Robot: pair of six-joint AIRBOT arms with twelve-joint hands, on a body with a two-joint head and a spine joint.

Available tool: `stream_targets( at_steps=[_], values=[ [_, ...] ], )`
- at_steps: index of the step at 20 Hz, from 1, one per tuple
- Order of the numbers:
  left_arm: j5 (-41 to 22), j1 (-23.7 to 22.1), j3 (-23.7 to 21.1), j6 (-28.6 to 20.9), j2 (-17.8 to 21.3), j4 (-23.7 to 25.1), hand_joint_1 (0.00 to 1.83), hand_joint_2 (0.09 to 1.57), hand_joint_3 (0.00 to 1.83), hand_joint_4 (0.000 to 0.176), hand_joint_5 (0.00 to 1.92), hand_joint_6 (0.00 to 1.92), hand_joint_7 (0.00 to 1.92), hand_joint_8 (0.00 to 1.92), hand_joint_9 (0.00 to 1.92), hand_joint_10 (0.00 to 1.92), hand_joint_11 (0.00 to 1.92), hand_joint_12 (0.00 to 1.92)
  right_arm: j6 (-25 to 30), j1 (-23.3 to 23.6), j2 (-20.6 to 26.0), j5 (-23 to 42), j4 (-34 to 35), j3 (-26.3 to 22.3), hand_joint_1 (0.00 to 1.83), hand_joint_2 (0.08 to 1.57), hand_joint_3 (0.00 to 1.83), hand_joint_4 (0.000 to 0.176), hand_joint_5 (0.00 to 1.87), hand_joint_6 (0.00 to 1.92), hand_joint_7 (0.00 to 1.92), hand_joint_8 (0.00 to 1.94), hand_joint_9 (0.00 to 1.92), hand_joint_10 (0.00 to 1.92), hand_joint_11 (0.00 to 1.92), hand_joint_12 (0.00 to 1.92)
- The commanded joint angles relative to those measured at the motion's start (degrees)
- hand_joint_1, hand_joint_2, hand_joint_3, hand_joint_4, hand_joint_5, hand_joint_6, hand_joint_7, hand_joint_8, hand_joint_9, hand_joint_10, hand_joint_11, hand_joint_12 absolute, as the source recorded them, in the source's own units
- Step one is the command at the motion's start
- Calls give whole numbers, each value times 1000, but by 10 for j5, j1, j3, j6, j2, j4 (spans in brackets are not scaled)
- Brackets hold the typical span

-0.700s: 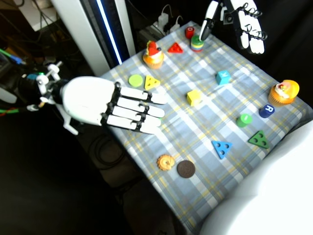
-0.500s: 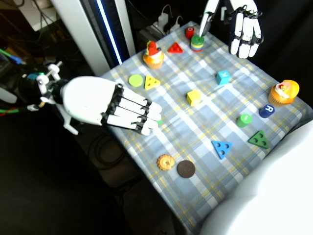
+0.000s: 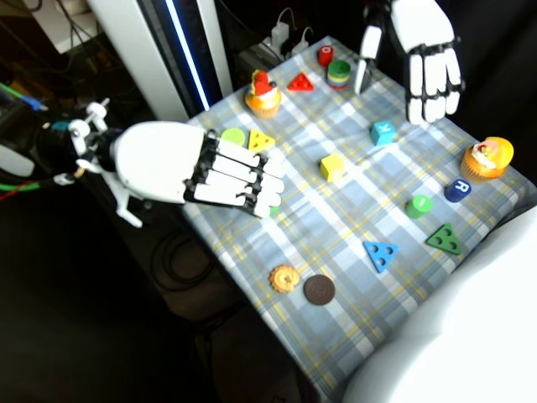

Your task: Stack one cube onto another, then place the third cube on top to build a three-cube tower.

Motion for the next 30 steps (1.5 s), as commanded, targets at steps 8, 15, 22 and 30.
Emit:
stream_targets(
  at_steps=[8, 15, 22, 30],
  values=[
    [25, -43, 47, 109, -38, -42, 880, 943, 4, 175, 553, 11, 397, 1, 323, 1, 186, 237, 6, 7, -1, 68, 10, 1, 573, 1272, 0, 0, 466, 1, 466, 1, 415, 1, 0, 973],
    [48, -64, 75, 129, -59, -64, 911, 989, 0, 121, 810, 8, 492, 4, 382, 5, 171, 259, 7, 6, -1, 68, 9, 1, 600, 1271, 0, 0, 463, 0, 462, 0, 412, 0, 0, 951],
    [53, -68, 85, 129, -68, -73, 973, 1155, 0, 176, 881, 1122, 557, 9, 411, 4, 111, 377, 10, 5, -1, 68, 9, 2, 501, 1275, 2, 0, 461, 0, 462, 1, 412, 2, 0, 954],
    [-6, -76, 68, 19, -70, -14, 1032, 1115, 0, 141, 977, 976, 729, 7, 521, 5, 158, 416, 12, 4, -1, 68, 9, 2, 408, 1327, 5, 0, 459, 0, 468, 1, 391, 1, 0, 879]
  ],
)
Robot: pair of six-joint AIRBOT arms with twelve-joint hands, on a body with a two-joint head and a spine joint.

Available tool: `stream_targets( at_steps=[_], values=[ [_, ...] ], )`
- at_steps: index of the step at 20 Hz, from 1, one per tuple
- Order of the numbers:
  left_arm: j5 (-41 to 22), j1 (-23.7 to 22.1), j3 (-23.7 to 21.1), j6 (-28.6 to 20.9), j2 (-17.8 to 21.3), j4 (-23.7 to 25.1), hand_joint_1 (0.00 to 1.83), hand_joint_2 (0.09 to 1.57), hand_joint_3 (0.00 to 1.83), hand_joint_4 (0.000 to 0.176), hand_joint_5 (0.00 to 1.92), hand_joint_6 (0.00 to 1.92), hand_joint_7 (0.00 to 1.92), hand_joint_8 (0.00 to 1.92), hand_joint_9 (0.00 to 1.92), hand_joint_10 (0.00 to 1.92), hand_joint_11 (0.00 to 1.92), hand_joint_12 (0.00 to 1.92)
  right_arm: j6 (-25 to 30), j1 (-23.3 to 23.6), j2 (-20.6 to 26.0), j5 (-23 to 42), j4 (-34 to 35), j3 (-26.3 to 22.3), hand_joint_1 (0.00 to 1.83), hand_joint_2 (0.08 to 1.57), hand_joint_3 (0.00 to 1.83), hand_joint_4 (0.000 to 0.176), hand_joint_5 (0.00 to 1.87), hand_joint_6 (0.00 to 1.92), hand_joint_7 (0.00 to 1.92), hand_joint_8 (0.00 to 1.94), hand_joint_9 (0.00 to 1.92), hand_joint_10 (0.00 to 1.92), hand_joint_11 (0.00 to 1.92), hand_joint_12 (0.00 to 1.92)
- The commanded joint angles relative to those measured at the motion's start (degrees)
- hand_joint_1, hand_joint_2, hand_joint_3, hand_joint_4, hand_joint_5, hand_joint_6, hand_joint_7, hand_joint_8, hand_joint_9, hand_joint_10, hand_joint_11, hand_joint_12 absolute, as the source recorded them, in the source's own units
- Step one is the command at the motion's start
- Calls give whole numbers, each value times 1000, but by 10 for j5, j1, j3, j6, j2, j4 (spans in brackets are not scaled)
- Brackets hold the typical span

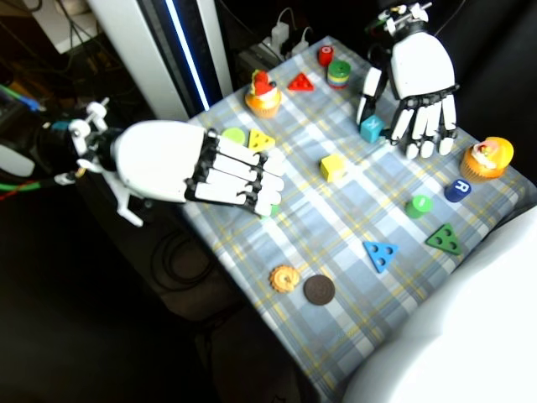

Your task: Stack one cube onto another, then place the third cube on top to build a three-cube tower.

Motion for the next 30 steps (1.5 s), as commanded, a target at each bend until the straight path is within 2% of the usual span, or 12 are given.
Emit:
stream_targets(
  at_steps=[1, 2, 3, 4, 5, 6, 7, 8, 11, 14, 20, 30],
  values=[
    [-73, -14, -4, -19, 2, 33, 1028, 1124, 2, 130, 956, 1009, 710, 1, 493, 0, 122, 392, 3, 5, -1, 69, 13, 2, 396, 1337, 7, 0, 456, 0, 466, 0, 392, 1, 0, 873],
    [-81, -21, -5, -29, -1, 48, 1020, 1132, 2, 136, 941, 1033, 687, 0, 466, 0, 108, 379, 3, 5, -1, 69, 13, 2, 394, 1340, 7, 0, 456, 0, 466, 1, 393, 1, 0, 872],
    [-86, -28, -6, -39, -5, 61, 1011, 1133, 0, 156, 938, 1037, 673, 0, 448, 0, 124, 381, 3, 5, -2, 69, 13, 2, 383, 1347, 7, 0, 455, 0, 470, 2, 399, 3, 0, 877],
    [-87, -35, -5, -42, -9, 68, 1011, 1133, 0, 156, 938, 1037, 673, 0, 448, 0, 124, 381, 3, 5, -3, 69, 13, 3, 383, 1347, 7, 0, 455, 0, 470, 2, 399, 3, 0, 877],
    [-87, -44, -4, -45, -17, 77, 1036, 1117, 0, 125, 975, 981, 677, 1, 452, 2, 160, 384, 3, 5, -4, 69, 13, 3, 368, 1355, 6, 0, 448, 1, 463, 2, 387, 2, 0, 850],
    [-87, -46, -3, -46, -21, 79, 1036, 1117, 0, 125, 975, 981, 677, 1, 452, 2, 160, 384, 3, 5, -5, 69, 13, 4, 368, 1355, 6, 0, 448, 1, 463, 2, 387, 2, 0, 850],
    [-87, -50, 1, -55, -29, 84, 1018, 1112, 1, 174, 976, 974, 675, 0, 464, 4, 146, 385, 3, 5, -6, 69, 13, 4, 375, 1355, 2, 0, 459, 3, 470, 3, 394, 4, 0, 868],
    [-85, -54, 8, -64, -40, 87, 1017, 1113, 1, 176, 974, 978, 676, 1, 471, 6, 143, 385, 3, 5, -6, 69, 13, 5, 384, 1351, 0, 0, 465, 4, 477, 4, 401, 6, 0, 873],
    [-79, -58, 18, -68, -59, 87, 1017, 1114, 2, 176, 971, 983, 662, 1, 483, 4, 164, 388, 3, 5, -7, 69, 13, 5, 369, 1349, 0, 0, 455, 0, 465, 1, 391, 1, 0, 860],
    [-72, -60, 26, -70, -78, 92, 1035, 1090, 0, 176, 1026, 895, 721, 9, 492, 4, 161, 388, 3, 5, -9, 69, 13, 7, 404, 1352, 1, 0, 457, 0, 466, 0, 391, 0, 0, 922],
    [-55, -63, 50, -83, -107, 91, 1028, 1099, 0, 176, 1004, 928, 709, 1, 514, 5, 174, 418, 3, 5, -13, 69, 10, 11, 434, 1350, 0, 0, 465, 1, 476, 0, 404, 0, 0, 927],
    [-38, -61, 63, -83, -118, 86, 1038, 1086, 0, 176, 1031, 886, 727, 5, 529, 1, 191, 438, 4, 8, -14, 69, 7, 13, 440, 1358, 0, 0, 461, 1, 478, 0, 417, 0, 0, 944]
  ],
)
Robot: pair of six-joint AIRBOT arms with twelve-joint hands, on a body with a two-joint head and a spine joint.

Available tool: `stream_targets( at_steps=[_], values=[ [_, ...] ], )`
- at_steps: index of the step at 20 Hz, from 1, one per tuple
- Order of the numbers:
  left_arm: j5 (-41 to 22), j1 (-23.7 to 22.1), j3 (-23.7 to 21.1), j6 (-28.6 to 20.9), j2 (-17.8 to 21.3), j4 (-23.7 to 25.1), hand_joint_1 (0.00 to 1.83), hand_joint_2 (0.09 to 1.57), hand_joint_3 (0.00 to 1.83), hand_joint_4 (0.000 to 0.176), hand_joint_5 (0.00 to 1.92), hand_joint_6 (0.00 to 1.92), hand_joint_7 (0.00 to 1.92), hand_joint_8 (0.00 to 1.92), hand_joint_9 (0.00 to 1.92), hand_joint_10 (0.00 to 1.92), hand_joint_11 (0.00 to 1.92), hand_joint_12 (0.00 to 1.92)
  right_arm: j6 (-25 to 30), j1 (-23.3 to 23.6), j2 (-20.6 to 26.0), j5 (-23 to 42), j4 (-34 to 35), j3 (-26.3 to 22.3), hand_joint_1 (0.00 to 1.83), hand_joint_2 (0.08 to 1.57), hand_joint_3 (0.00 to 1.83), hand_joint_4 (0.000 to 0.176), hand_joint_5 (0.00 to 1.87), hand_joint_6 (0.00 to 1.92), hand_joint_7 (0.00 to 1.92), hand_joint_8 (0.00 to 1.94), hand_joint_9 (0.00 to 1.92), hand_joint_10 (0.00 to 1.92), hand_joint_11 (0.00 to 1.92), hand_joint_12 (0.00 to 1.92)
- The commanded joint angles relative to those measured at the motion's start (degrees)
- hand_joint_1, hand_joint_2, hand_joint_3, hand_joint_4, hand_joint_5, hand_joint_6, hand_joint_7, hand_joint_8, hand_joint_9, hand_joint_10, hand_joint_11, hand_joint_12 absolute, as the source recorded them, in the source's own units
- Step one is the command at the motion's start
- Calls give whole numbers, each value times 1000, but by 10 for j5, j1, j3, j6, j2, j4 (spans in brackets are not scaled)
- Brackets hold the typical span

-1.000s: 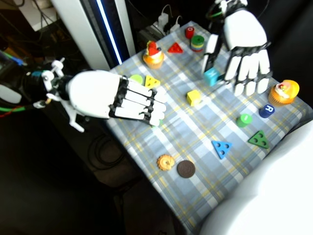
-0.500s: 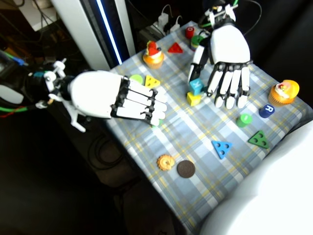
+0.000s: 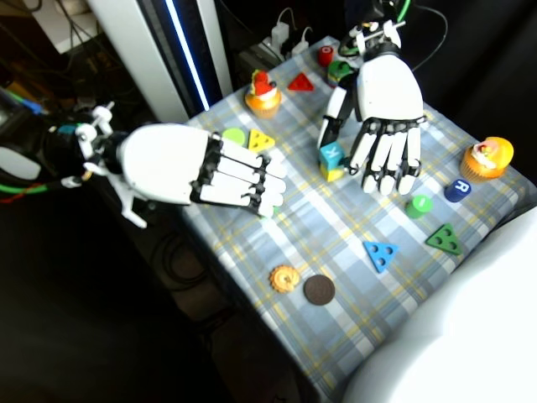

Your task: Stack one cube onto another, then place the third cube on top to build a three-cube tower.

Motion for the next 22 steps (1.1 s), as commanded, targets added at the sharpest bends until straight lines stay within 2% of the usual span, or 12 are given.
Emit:
stream_targets(
  at_steps=[1, 6, 7, 8, 10, 15, 16, 17, 18, 19, 21, 22],
  values=[
    [-49, -5, 2, -1, 1, 12, 1039, 1086, 0, 176, 1032, 884, 728, 5, 527, 0, 183, 437, 3, 8, -1, 70, 13, 2, 412, 1361, 1, 0, 467, 3, 489, 3, 431, 5, 14, 952],
    [-43, -2, 1, -1, 6, 12, 1041, 1084, 0, 176, 1036, 878, 710, 0, 503, 0, 136, 421, 5, 8, -1, 70, 13, 2, 403, 1360, 0, 0, 470, 1, 488, 0, 425, 0, 0, 968],
    [-41, -2, 0, -1, 9, 12, 1046, 1075, 3, 176, 1052, 852, 713, 0, 504, 0, 125, 508, 6, 8, -1, 70, 13, 2, 403, 1359, 0, 0, 472, 2, 490, 1, 428, 1, 0, 971],
    [-41, -1, -1, -1, 10, 11, 1049, 1079, 0, 168, 1053, 850, 710, 3, 504, 0, 95, 606, 7, 8, -1, 70, 13, 2, 402, 1360, 0, 0, 473, 2, 494, 2, 429, 2, 0, 971],
    [-39, 1, -2, -1, 11, 9, 1027, 1099, 0, 176, 999, 936, 707, 0, 535, 3, 81, 737, 7, 8, -1, 70, 13, 2, 381, 1365, 2, 0, 456, 0, 482, 0, 414, 0, 0, 936],
    [-39, 1, -2, -1, 10, 9, 1018, 1107, 0, 176, 973, 979, 672, 1, 545, 4, 63, 881, 7, 8, -1, 70, 13, 2, 405, 1362, 0, 0, 464, 1, 475, 0, 406, 4, 0, 908],
    [-39, 1, -2, -1, 10, 9, 1006, 1036, 0, 154, 855, 377, 655, 3, 539, 4, 75, 910, 7, 8, -1, 70, 13, 2, 397, 1361, 0, 0, 462, 0, 478, 2, 408, 4, 0, 921],
    [-39, 1, -2, -1, 10, 9, 1008, 1014, 0, 152, 877, 128, 651, 2, 541, 3, 77, 922, 7, 8, -1, 70, 13, 2, 397, 1360, 0, 0, 463, 0, 481, 2, 411, 4, 0, 925],
    [-39, 1, -2, -1, 10, 9, 1010, 1005, 0, 155, 874, 38, 639, 0, 528, 0, 55, 918, 7, 8, -1, 70, 13, 2, 399, 1360, 0, 0, 458, 0, 477, 1, 401, 1, 0, 914],
    [-39, 1, -2, -1, 9, 9, 1018, 990, 0, 149, 880, 20, 638, 1, 529, 2, 67, 926, 7, 8, -1, 70, 13, 2, 396, 1360, 0, 0, 464, 1, 481, 1, 409, 3, 0, 937],
    [-38, 1, -2, -1, 7, 11, 1012, 970, 0, 165, 856, 2, 619, 1, 519, 1, 44, 970, 7, 8, -1, 70, 13, 2, 402, 1360, 0, 0, 457, 0, 466, 0, 403, 2, 0, 947],
    [-38, 1, -2, -1, 7, 11, 1012, 970, 0, 165, 856, 2, 619, 1, 519, 1, 44, 970, 7, 8, -1, 70, 13, 2, 402, 1360, 0, 0, 457, 0, 466, 0, 403, 2, 0, 947]
  ],
)
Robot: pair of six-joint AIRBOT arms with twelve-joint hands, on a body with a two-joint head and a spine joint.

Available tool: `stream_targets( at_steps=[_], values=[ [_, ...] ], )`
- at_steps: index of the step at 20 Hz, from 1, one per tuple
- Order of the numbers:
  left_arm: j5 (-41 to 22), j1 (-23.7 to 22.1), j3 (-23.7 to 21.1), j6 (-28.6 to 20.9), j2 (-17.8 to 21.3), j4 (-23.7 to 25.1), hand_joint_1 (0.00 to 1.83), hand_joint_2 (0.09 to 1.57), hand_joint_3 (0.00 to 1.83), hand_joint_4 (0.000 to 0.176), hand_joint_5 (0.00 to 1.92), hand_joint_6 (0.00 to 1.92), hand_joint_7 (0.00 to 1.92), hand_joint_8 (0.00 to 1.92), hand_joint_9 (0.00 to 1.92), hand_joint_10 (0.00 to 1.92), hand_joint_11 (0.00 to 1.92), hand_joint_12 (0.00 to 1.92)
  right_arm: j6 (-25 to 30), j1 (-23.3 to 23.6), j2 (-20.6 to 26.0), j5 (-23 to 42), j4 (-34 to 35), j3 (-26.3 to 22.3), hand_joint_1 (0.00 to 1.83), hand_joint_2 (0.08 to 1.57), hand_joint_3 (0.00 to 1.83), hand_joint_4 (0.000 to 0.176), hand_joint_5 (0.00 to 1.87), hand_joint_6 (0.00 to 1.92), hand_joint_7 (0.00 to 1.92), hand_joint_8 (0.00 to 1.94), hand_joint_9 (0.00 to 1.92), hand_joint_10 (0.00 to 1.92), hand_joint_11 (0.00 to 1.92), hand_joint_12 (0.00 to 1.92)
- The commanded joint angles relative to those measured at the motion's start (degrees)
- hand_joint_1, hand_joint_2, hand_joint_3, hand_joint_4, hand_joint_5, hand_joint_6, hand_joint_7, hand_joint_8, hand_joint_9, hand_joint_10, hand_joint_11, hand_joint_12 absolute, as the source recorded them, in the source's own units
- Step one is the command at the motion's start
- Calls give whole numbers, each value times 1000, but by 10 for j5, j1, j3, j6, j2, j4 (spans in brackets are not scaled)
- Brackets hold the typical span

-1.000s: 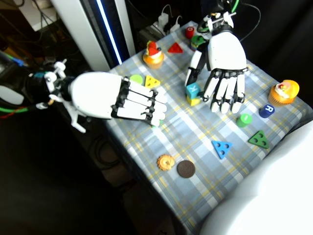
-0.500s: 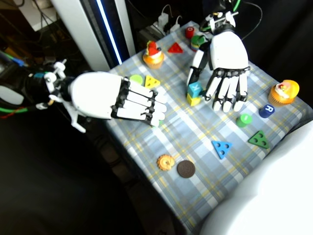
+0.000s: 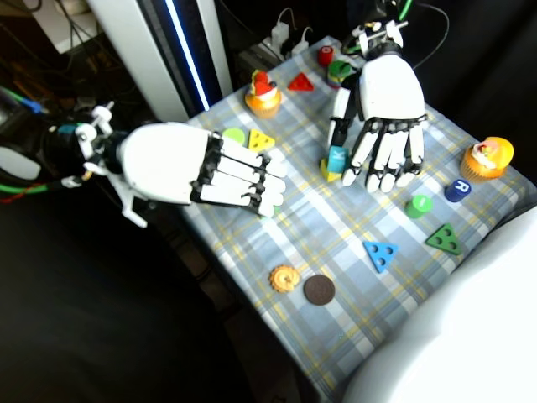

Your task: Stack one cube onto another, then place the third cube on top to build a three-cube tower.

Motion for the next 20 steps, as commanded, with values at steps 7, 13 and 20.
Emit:
stream_targets(
  at_steps=[7, 13, 20],
  values=[
    [-85, 1, -24, -11, 14, 23, 967, 908, 0, 176, 390, 0, 414, 0, 400, 0, 0, 802, 4, 8, -1, 70, 13, 2, 422, 1332, 0, 0, 445, 0, 456, 0, 394, 1, 0, 956],
    [-185, 17, -102, -125, 91, 113, 662, 825, 0, 176, 0, 0, 73, 0, 109, 2, 0, 6, 4, 31, -30, 25, 16, 25, 717, 1124, 0, 0, 414, 2, 403, 1, 337, 1, 0, 890],
    [-318, 104, -210, -274, 231, 200, 518, 805, 0, 176, 0, 0, 0, 0, 0, 0, 0, 0, 2, 62, -45, -82, -33, 51, 845, 951, 0, 11, 426, 4, 378, 8, 346, 15, 0, 1011]
  ],
)
